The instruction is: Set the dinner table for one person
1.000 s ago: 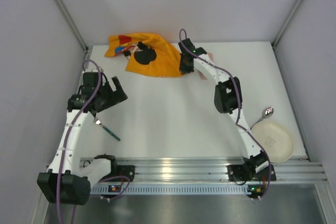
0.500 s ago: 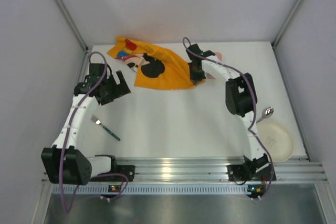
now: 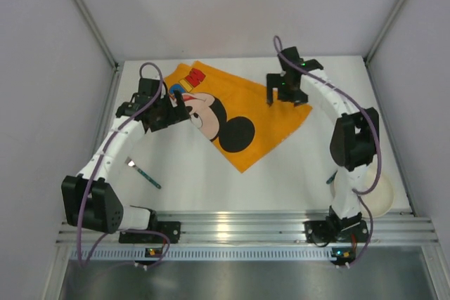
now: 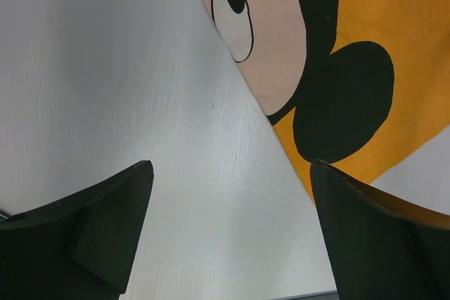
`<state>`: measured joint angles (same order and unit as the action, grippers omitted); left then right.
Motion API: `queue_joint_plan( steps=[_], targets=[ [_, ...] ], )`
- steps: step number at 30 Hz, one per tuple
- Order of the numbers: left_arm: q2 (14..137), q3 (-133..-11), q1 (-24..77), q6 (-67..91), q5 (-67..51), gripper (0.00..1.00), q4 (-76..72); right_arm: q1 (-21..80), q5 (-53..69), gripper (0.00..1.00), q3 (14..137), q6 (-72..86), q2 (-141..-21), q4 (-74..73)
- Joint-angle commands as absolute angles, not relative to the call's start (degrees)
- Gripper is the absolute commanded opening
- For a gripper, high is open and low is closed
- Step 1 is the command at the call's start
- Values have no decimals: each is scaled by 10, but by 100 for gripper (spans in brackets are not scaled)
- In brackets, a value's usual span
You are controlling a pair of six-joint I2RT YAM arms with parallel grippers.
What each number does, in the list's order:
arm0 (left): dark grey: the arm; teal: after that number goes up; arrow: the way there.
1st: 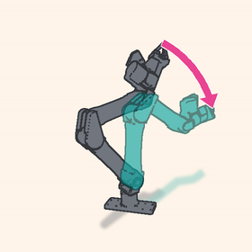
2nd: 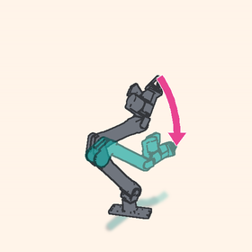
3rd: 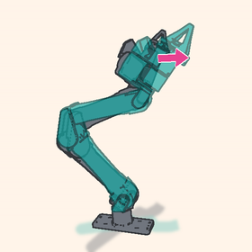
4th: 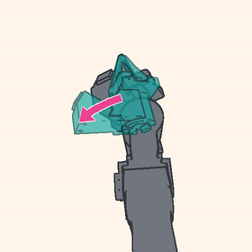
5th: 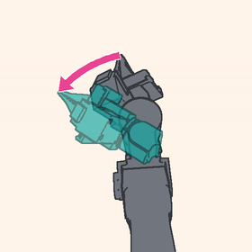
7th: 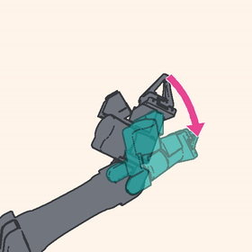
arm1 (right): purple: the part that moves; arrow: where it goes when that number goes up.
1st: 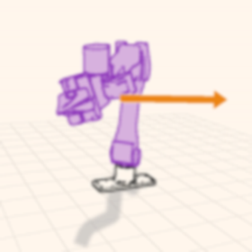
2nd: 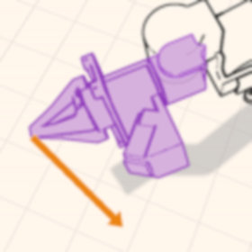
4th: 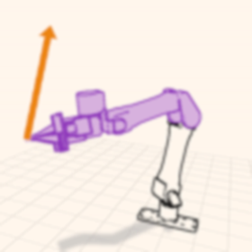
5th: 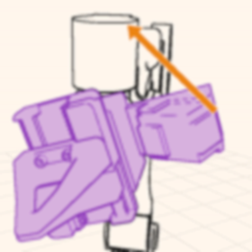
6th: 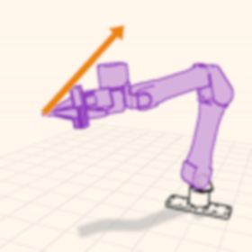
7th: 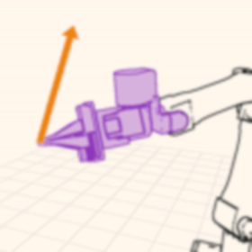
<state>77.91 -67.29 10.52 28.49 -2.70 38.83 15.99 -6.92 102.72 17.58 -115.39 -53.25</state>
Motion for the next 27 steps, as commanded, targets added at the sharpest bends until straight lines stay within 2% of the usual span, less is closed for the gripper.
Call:
queue_joint_plan(
  steps=[1, 3, 8, 17, 20, 22, 24, 26, 27],
  targets=[
    [766, -661, 111, 292, -18, 98, 354, 300, 33, 100, 1019, 194, -1064, -527],
    [768, -648, 112, 292, -11, 99, 353, 335, 88, 100, 992, 216, -1053, -511],
    [761, -634, 113, 291, -7, 99, 354, 426, 121, 100, 883, 277, -1061, -410],
    [723, -642, 113, 270, -5, 98, 391, 465, 77, 99, 934, 273, -1190, -415],
    [710, -640, 113, 265, -5, 98, 402, 482, 55, 95, 953, 268, -1221, -431],
    [700, -637, 113, 264, -5, 99, 407, 496, 27, 88, 956, 265, -1237, -439],
    [694, -637, 113, 259, -5, 99, 411, 504, 3, 68, 955, 264, -1249, -453],
    [690, -637, 113, 253, 12, 99, 416, 514, -25, 55, 948, 260, -1256, -467],
    [688, -639, 113, 251, 15, 98, 417, 519, -49, 52, 944, 258, -1261, -474]
  ],
)
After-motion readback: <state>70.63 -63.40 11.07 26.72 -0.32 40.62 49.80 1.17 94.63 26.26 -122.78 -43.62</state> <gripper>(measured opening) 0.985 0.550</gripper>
